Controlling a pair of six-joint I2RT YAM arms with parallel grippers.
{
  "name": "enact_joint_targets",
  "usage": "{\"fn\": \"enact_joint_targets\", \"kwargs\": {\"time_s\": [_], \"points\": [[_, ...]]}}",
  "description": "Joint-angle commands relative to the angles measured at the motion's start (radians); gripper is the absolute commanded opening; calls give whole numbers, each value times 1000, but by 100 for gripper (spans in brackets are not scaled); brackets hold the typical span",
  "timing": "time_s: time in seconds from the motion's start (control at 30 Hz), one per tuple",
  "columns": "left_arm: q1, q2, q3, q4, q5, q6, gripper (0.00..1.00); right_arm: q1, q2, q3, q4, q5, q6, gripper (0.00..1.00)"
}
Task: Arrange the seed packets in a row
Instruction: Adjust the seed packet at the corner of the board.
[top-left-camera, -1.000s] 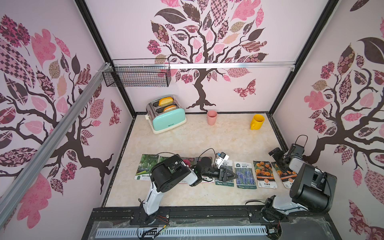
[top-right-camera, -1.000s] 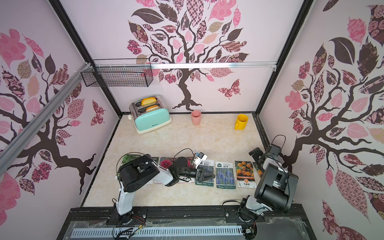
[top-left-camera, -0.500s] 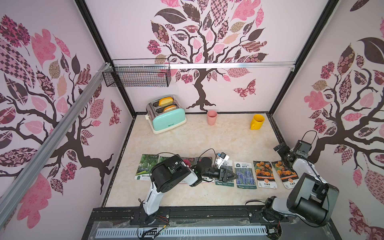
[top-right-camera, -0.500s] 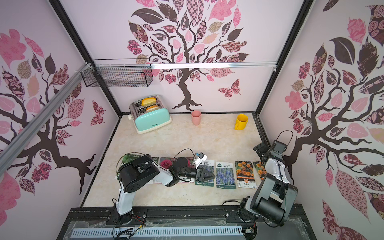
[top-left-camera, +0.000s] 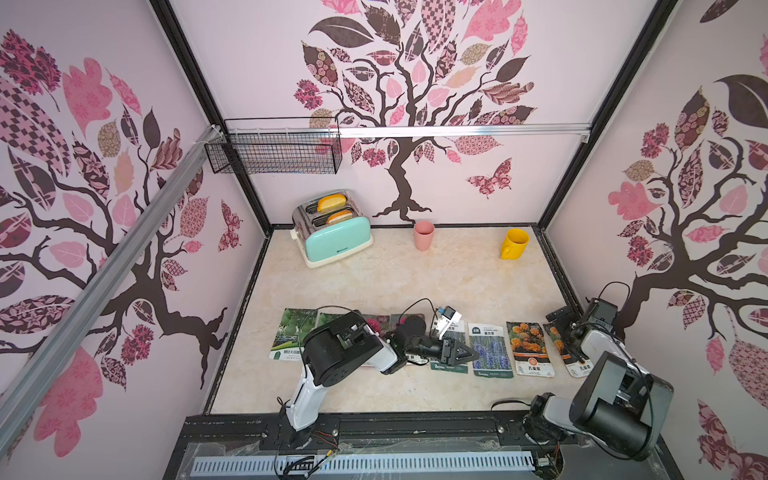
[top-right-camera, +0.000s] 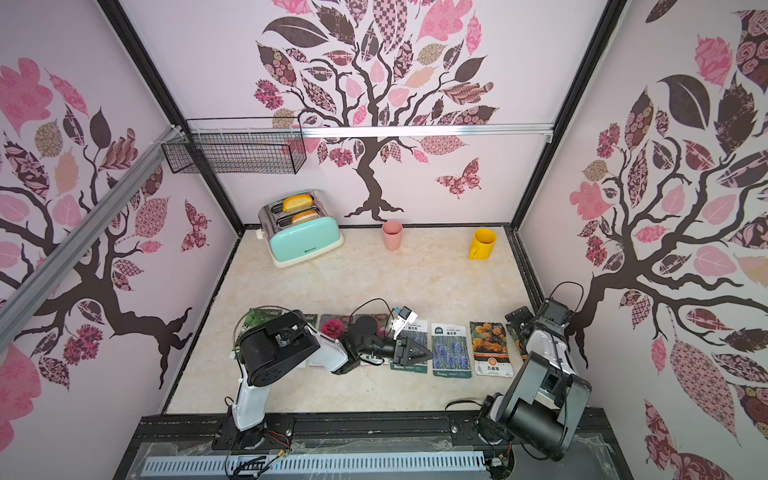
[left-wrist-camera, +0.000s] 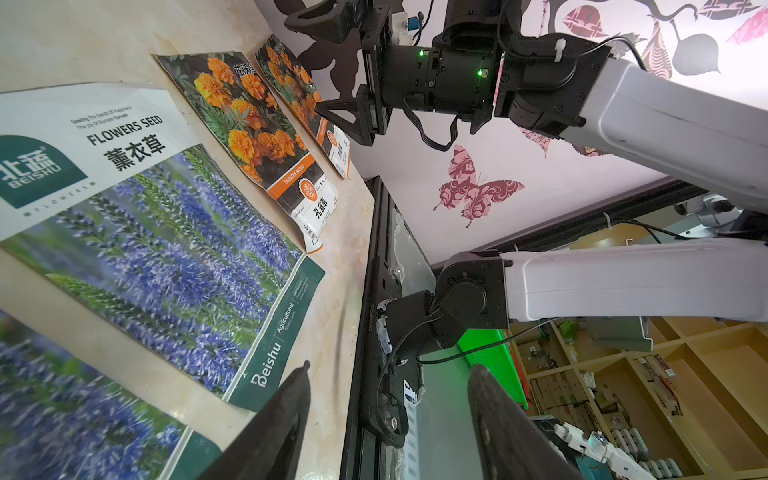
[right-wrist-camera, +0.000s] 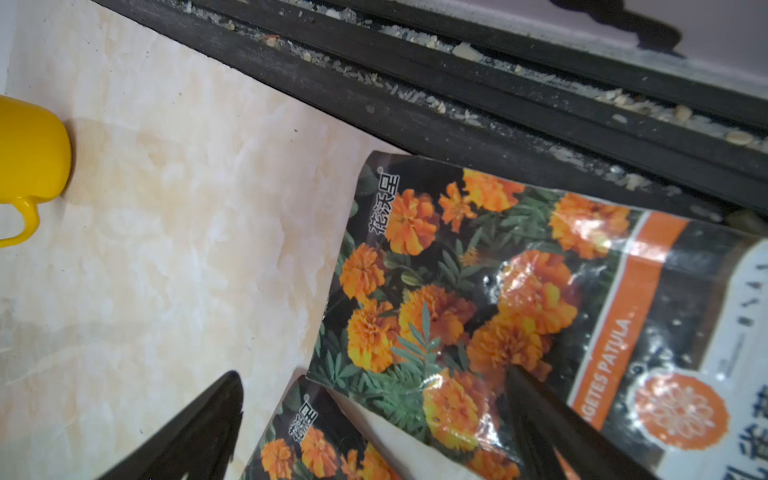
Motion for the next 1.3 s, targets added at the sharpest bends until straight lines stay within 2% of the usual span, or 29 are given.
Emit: {"fn": "enact_joint_targets", "kwargs": {"time_s": [0.0, 0.2, 0.43, 0.73, 1.1, 1.27], "points": [[-11, 11, 13, 13, -1, 2, 63, -4, -38, -23, -30, 45, 22, 100], [-17, -2, 4, 14, -1, 4, 63, -3, -108, -80, -19, 36, 78, 100], [-21, -15, -7, 13, -2, 13, 63, -9, -250, -57, -76, 142, 68, 100], [-25, -12, -9, 14, 4, 14, 63, -125, -168, -86, -25, 54, 42, 100], [-26, -2, 0, 13, 4, 14, 63, -135, -104, -154, 32, -1, 45, 100], [-28, -3, 1, 14, 2, 10, 63, -136, -130, -188, 12, -34, 61, 100]]}}
